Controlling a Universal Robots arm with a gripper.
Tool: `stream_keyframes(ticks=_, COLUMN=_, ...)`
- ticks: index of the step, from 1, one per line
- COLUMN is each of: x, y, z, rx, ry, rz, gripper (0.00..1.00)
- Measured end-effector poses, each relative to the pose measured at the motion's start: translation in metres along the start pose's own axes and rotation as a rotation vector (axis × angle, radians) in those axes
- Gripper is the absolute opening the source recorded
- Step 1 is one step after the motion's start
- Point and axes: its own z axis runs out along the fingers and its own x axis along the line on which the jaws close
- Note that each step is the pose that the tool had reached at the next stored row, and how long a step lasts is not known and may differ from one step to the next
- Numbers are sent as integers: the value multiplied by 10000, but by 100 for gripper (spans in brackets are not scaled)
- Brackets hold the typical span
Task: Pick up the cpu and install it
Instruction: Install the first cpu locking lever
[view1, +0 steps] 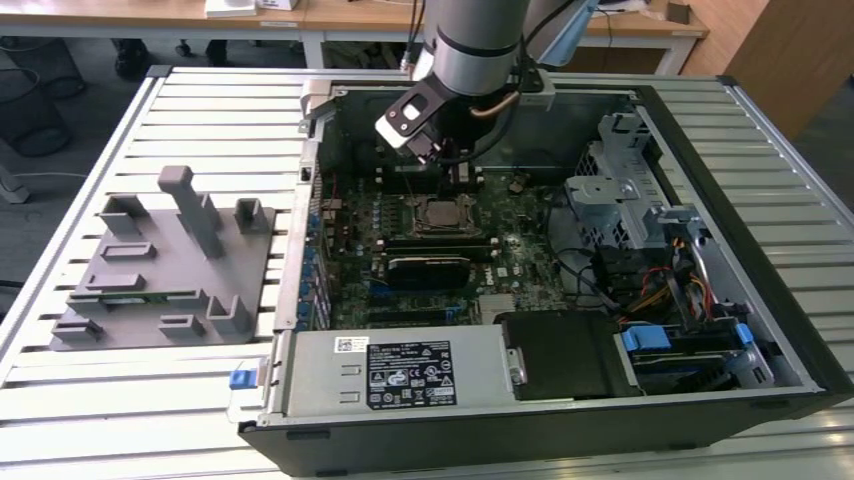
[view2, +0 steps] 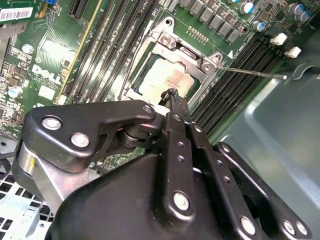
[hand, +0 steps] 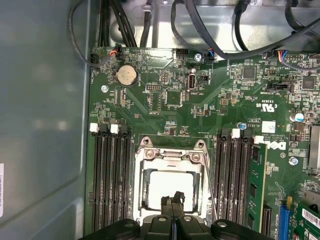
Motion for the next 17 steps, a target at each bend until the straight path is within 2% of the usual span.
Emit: stream_keyframes(ticks=17, x=5, y=-3, z=-80, rx=0, ry=0, rz=0, gripper=11)
